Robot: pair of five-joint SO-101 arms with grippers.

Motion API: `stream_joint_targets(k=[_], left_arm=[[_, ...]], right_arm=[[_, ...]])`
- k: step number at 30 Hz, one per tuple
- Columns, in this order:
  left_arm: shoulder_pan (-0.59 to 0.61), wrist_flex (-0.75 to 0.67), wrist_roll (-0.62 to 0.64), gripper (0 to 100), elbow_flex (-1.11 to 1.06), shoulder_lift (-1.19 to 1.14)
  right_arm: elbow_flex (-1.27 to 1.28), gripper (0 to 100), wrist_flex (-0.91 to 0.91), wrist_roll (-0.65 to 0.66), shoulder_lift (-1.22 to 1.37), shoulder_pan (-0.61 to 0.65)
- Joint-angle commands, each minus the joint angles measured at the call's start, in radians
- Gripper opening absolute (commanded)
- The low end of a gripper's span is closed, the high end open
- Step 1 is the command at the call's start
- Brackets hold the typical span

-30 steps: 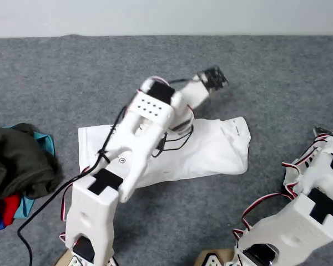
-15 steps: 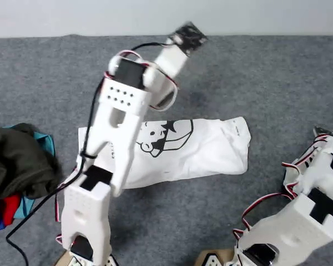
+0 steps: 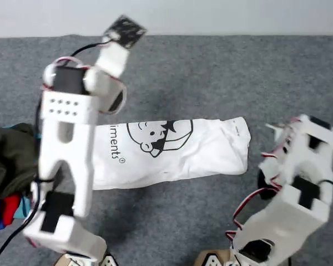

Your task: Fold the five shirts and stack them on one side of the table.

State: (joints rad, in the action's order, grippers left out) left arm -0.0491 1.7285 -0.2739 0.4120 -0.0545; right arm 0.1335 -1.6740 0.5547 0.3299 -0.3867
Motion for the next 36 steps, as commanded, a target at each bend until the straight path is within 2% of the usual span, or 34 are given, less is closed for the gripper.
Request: stream_joint_targets(k=[1, 9, 12, 19, 30, 36], left_arm=[[0.077, 0.014, 0.003, 1, -0.093, 0.117], [0.224, -0.132, 0.002, 1, -0.355, 0.215], [0.255, -0.176, 0.002, 1, -0.438, 0.233], [0.310, -0.267, -0.031, 1, -0.570, 0.275], [0.311, -0.331, -0.031, 1, -0.670, 0.279], [0.313, -0.330, -0.031, 1, -0.673, 0.281]], right_arm=[[-0.117, 1.4, -0.053, 0.005, -0.085, 0.148], [-0.196, 1.4, -0.097, 0.006, -0.012, 0.461], [-0.264, 1.1, -0.122, 0.006, 0.041, 0.539], [-0.488, 1.1, -0.097, -0.012, 0.087, 0.567], [-0.790, 1.4, -0.082, -0.077, 0.361, 0.575], [-0.807, 1.4, -0.076, -0.109, 0.461, 0.486]])
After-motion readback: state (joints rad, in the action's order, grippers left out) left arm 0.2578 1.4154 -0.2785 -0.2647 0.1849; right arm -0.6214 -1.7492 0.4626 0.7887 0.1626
